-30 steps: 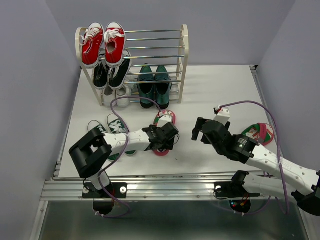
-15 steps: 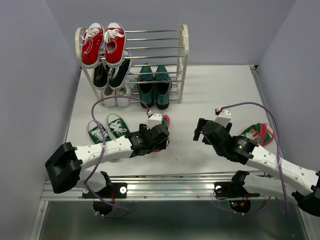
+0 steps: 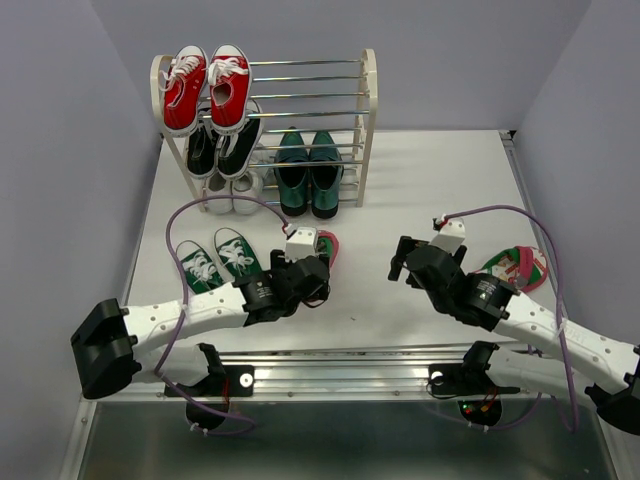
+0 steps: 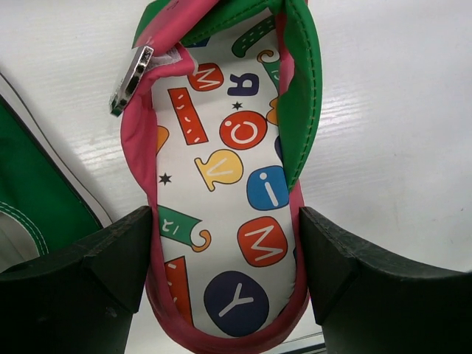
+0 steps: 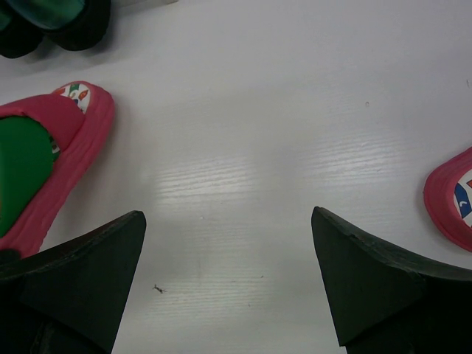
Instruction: Place and organize the shoes onto the shoe shelf
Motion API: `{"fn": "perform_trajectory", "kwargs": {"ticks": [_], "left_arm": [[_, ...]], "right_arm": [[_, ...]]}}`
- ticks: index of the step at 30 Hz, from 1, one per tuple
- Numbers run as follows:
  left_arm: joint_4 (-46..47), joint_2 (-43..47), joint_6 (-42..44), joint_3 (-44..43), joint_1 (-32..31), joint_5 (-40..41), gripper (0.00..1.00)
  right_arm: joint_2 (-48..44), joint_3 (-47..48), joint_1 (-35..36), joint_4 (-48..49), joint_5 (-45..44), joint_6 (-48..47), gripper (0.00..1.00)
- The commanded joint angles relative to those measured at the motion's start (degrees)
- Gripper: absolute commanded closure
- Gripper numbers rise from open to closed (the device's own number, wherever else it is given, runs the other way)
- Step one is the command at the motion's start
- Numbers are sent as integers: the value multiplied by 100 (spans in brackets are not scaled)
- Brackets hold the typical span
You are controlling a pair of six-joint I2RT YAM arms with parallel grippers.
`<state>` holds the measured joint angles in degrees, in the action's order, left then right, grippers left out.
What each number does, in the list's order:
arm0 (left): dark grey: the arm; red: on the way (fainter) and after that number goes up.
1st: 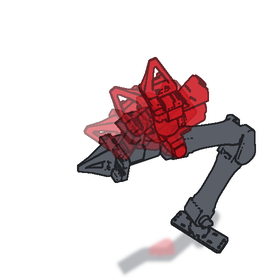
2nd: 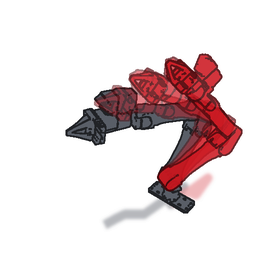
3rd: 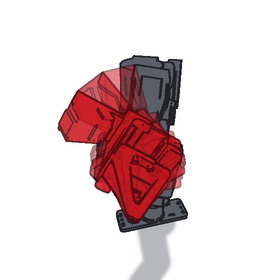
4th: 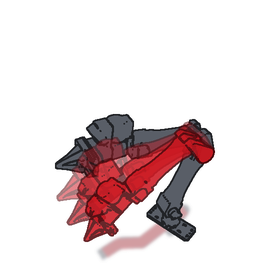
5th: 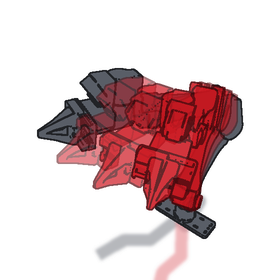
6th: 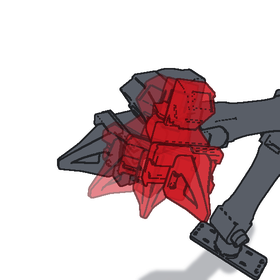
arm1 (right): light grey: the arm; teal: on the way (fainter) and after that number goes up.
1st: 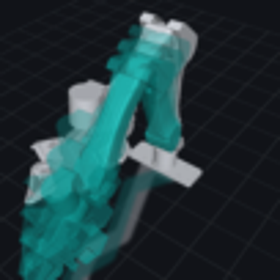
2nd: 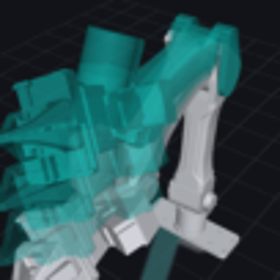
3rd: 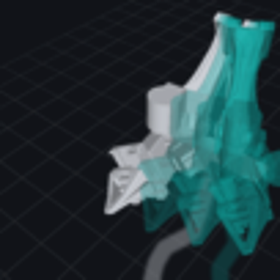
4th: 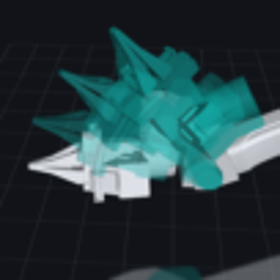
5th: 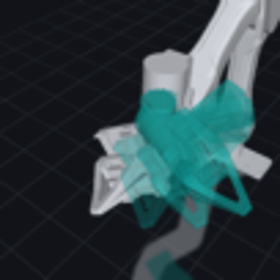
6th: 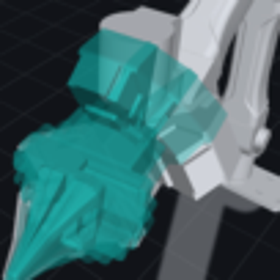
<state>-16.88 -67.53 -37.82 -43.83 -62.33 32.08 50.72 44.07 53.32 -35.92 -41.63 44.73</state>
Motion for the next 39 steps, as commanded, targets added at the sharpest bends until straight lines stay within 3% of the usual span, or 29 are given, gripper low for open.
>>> {"fn": "perform_trajectory", "kwargs": {"ticks": [1,13,20,31,39], "left_arm": [[633,248,-242,-2,-148,641,100],[361,723,-401,-196,-921,2012,100],[449,829,-243,-372,-1036,2180,100],[274,653,-1312,603,-1606,371,100],[344,66,-1588,789,-1757,-158,100]], "right_arm": [[-97,5,-15,217,-249,-78,0],[-203,49,-15,226,-250,-175,0],[-299,66,-15,226,-153,-193,0],[-256,-13,-15,226,-30,-184,0],[-80,-13,-15,226,76,-140,0]]}}
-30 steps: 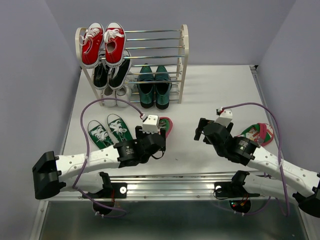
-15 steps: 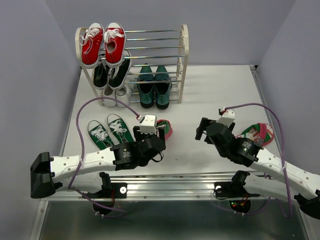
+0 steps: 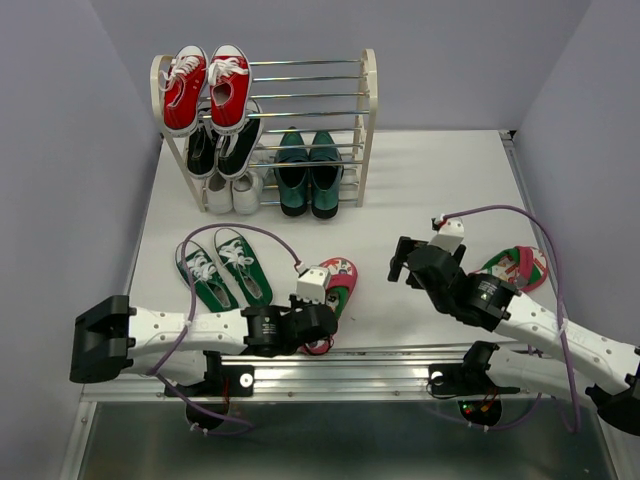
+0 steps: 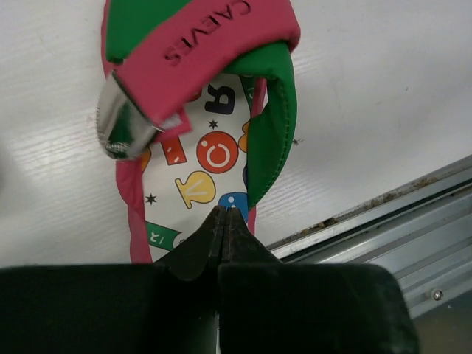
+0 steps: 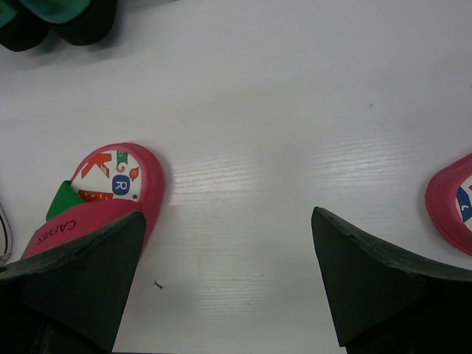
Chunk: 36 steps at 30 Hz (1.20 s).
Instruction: Place and organize the shoes onto the shoe shelf
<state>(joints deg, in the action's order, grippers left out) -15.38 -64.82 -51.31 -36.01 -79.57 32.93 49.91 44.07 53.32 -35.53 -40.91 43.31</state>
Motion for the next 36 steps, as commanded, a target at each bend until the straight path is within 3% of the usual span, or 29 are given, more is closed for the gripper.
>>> {"fn": "perform_trajectory", "kwargs": {"ticks": [1,2,3,4,15,24,36], "left_arm": [[184,-259,-230,-20,-32,-278,95],[167,-320,-213,-46,-32,-278,81],[123,-382,-239,-73,-32,-304,29],[88,-400,-239,-90,-32,-304,1],[-343,-418,-143,-90,-32,-577,1],[-1423,-277,-336,-451,-32,-182,1],[-319,-593,103,-99,187,-129,1]], "right_arm": [[1,-13,-15,187,12,19,0],[-16,-22,-15,187,12,20,0],[-25,-22,-15,187,30,20,0],[-43,-30,-15,187,47,11,0],[-78,-145,-15,187,232,20,0],[45,-154,-15,195,294,-42,0],[71,-145,-15,266,320,-147,0]]}}
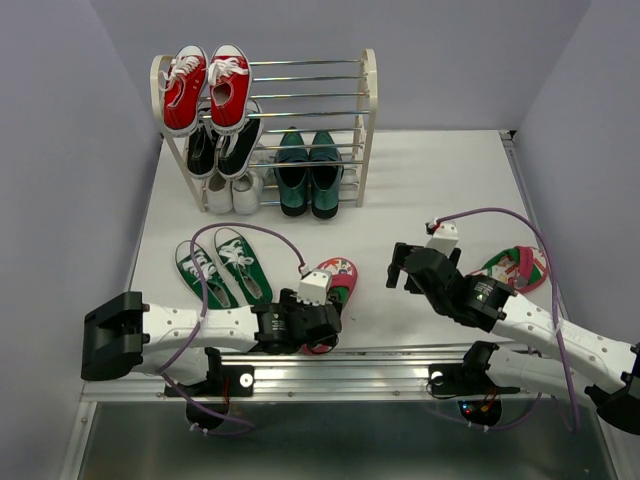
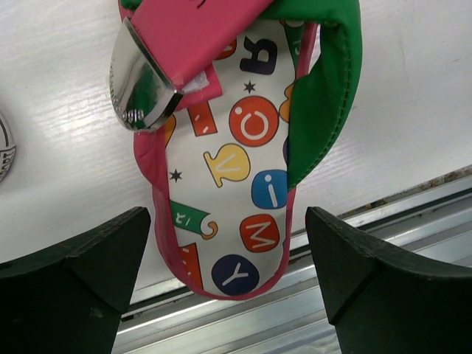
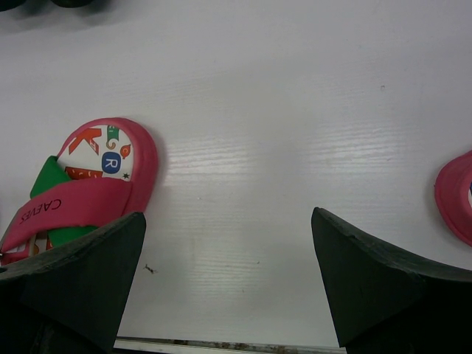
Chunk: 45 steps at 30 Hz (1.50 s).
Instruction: Place and organize the shoes onto the shoe shelf
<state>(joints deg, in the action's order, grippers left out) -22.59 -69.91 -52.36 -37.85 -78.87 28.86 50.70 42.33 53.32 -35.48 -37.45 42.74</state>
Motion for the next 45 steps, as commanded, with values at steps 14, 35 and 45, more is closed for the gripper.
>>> {"fn": "perform_trajectory", "kwargs": {"ticks": [14,35,45], "left_arm": [[360,671,190,497,943,402,1],[1494,197,762,682,1445,-320,84],[1073,1364,464,427,1436,242,100]], "right_arm": [[125,127,-15,279,-8,-152,0],[221,259,-15,305,-140,-249,0],[125,224,-15,323,-297,-231,0]]}}
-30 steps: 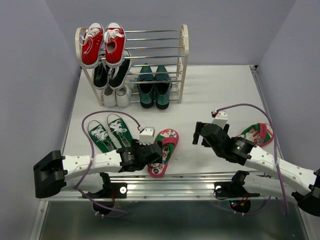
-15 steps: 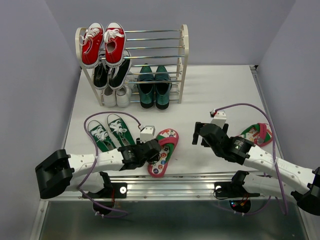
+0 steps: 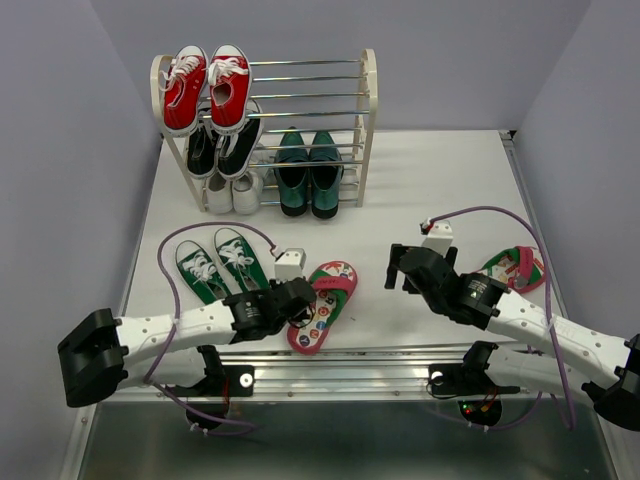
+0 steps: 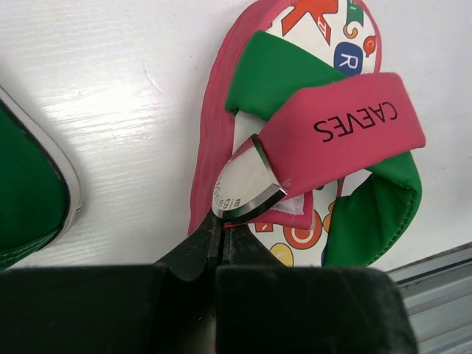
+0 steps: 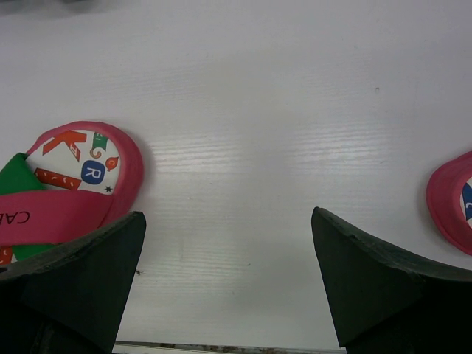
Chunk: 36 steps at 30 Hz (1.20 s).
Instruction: Place and organize the shoes onto the shoe shelf
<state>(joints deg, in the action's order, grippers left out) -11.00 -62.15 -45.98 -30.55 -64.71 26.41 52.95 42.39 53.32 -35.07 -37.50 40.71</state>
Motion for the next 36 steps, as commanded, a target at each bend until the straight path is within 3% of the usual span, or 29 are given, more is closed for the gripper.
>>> {"fn": "perform_trajectory", "kwargs": {"ticks": [1,7,11,17,27,36], "left_arm": [[-95,686,-192,-355,20,618,100],[300,1266,-131,-400,20,1041,100],[511,1389,-148,-531,28,1759,100],[1670,1495,685,-531,54,2131,100],[2892,1136,1424,-803,678,2008,100],[3078,336,1882,-1709,1662,1701,100]], "right_arm": [[-101,217,-15,281,-311,-28,0],[-109,182,-15,343,-442,-72,0],[-92,182,-15,404,-487,-116,0],[-48,234,-15,545,-513,-247,0],[180,419,-15,642,-504,-397,0],[251,516,-15,659,-513,-441,0]]}}
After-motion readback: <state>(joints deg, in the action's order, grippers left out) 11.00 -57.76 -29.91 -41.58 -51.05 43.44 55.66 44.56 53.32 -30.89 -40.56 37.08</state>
